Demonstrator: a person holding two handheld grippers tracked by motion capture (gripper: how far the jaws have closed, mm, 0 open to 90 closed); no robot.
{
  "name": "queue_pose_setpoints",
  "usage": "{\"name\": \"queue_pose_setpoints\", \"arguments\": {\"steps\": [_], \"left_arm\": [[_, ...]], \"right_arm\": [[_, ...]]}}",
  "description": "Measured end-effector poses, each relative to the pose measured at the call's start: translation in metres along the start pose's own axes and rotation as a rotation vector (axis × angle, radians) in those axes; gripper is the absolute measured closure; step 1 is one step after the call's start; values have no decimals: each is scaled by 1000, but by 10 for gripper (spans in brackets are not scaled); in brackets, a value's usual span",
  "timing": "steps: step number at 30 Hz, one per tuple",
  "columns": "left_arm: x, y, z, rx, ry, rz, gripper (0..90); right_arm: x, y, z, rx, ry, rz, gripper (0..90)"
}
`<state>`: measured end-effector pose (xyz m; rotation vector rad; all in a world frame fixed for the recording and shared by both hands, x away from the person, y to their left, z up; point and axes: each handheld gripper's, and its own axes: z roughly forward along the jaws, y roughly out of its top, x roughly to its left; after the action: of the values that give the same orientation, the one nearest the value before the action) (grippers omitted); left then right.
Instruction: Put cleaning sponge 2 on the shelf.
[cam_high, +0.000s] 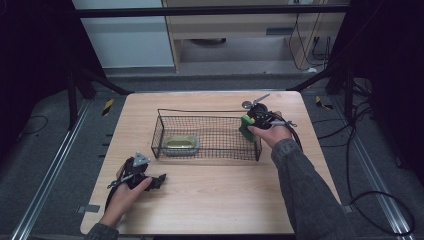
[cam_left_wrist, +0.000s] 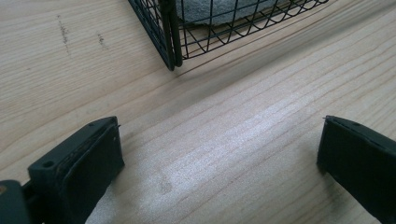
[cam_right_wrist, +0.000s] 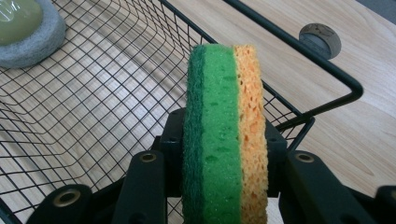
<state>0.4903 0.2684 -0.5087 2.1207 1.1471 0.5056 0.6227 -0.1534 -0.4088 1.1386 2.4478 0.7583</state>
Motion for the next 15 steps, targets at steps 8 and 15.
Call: {"name": "queue_pose_setpoints", "arguments": {"steps": [8, 15], "left_arm": [[0, 0, 0, 0, 0, 1, 0], [0, 0, 0, 0, 0, 1, 0]], "right_arm": [[3, -2, 7, 18, -4, -9, 637], [4, -3, 11, 32, -7, -11, 636]]}}
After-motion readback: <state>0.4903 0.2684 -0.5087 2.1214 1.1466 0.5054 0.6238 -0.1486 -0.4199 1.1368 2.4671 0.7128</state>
